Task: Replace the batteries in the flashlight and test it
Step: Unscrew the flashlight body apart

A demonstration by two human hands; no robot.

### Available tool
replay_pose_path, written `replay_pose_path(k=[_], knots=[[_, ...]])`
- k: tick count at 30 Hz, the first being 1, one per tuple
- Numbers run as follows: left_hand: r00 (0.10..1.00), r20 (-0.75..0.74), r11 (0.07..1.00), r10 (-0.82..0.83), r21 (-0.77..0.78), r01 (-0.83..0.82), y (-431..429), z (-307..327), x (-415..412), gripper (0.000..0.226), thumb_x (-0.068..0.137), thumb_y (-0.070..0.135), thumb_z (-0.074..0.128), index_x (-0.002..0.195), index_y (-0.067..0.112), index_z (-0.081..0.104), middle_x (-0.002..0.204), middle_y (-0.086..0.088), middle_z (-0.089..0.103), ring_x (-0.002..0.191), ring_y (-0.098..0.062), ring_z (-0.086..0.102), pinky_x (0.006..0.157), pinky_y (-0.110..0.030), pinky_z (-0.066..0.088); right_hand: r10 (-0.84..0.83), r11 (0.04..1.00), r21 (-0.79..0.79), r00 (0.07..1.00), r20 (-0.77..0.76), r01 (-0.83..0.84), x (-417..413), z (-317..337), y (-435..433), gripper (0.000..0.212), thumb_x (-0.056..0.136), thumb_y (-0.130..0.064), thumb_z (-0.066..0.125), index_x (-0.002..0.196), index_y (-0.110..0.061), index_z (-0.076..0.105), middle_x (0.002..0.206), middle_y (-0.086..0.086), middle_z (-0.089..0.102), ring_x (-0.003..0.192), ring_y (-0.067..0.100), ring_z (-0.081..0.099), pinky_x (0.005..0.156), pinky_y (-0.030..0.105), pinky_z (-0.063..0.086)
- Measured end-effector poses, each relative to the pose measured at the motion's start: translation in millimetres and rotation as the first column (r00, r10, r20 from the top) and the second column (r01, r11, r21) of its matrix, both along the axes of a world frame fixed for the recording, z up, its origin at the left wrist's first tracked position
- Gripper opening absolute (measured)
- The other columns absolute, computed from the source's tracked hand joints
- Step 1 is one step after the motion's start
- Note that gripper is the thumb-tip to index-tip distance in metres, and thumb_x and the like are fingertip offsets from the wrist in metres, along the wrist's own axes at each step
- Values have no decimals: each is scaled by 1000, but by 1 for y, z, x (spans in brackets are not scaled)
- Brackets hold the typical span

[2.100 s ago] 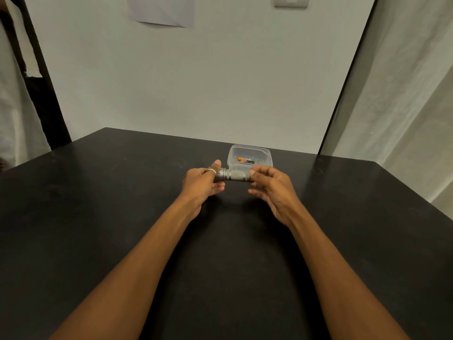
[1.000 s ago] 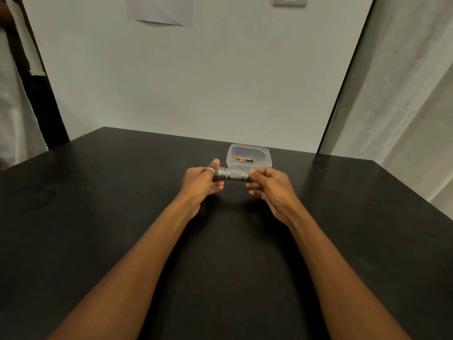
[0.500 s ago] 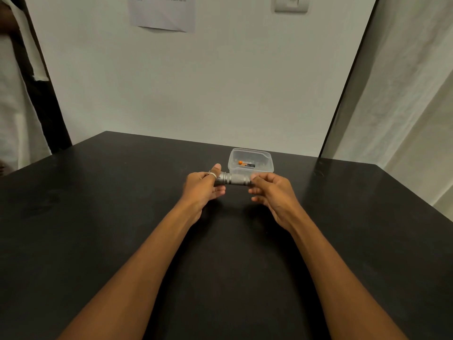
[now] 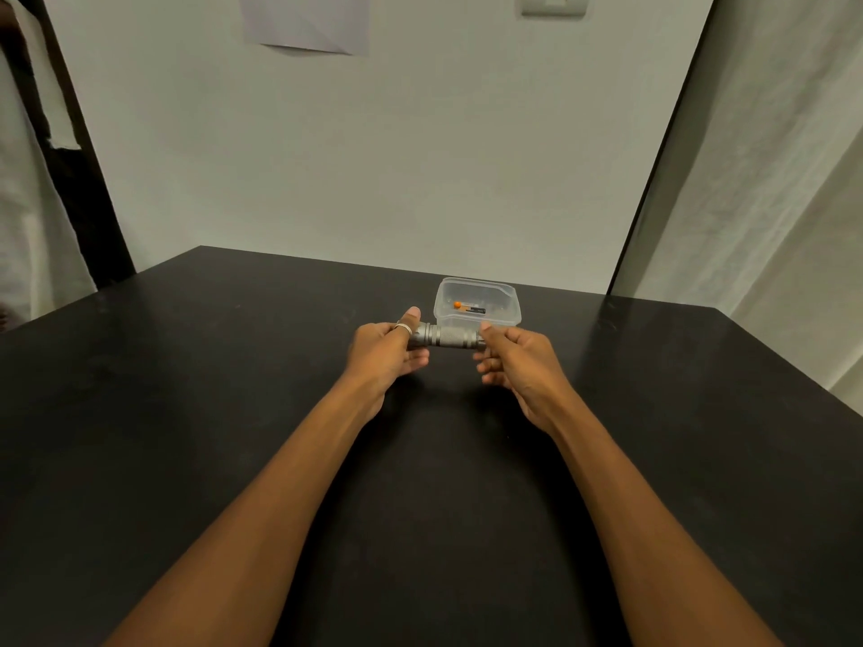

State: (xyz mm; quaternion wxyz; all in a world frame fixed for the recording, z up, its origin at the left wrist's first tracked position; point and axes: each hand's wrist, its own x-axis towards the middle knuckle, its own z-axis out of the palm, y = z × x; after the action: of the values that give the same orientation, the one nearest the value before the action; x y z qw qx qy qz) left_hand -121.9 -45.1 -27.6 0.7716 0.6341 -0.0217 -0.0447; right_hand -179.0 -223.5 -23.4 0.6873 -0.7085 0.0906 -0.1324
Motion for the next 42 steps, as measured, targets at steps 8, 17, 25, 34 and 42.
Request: replay_pose_path(k=[8,17,25,34,42], knots=[[1000,-19,1000,5,-15,-5,0,0,1,35,97,40,66,101,5,71,98,-15,75,70,-15,74,64,-24,60,38,997,68,993,113,-45,-5,3,-3,20,90,-2,72,105,-13,74,101,9,76,85,17,74,68,27,59],[998,-63,996,20,-80,-25,1,4,0,30,97,36,66,99,6,69,100,-15,74,79,-18,73,64,-24,61,-34,997,76,998,57,30,-6,5,-13,30,89,8,66,115,-6,65,102,14,73,87,22,76,77,28,63],[996,-83,992,24,-120,-34,3,7,-2,29,98,34,66,100,6,69,102,-15,72,84,-21,72,66,-25,61,-138,725,-675,989,46,133,-8,2,-16,19,81,-12,76,94,-25,73,85,-10,69,78,5,64,66,11,46],[996,-83,992,23,-121,-33,3,6,-1,30,98,35,66,101,6,70,100,-15,73,83,-20,73,65,-24,60,-189,719,-693,974,-129,48,-13,4,-20,20,80,-22,79,93,-31,68,97,-5,72,101,19,67,103,49,50],[996,-82,991,18,-129,-28,3,6,0,31,97,36,67,100,5,70,98,-15,73,82,-20,73,65,-25,61,-206,769,-574,960,192,280,-18,12,-13,29,89,-19,73,118,-17,70,116,0,66,101,10,61,92,29,55]])
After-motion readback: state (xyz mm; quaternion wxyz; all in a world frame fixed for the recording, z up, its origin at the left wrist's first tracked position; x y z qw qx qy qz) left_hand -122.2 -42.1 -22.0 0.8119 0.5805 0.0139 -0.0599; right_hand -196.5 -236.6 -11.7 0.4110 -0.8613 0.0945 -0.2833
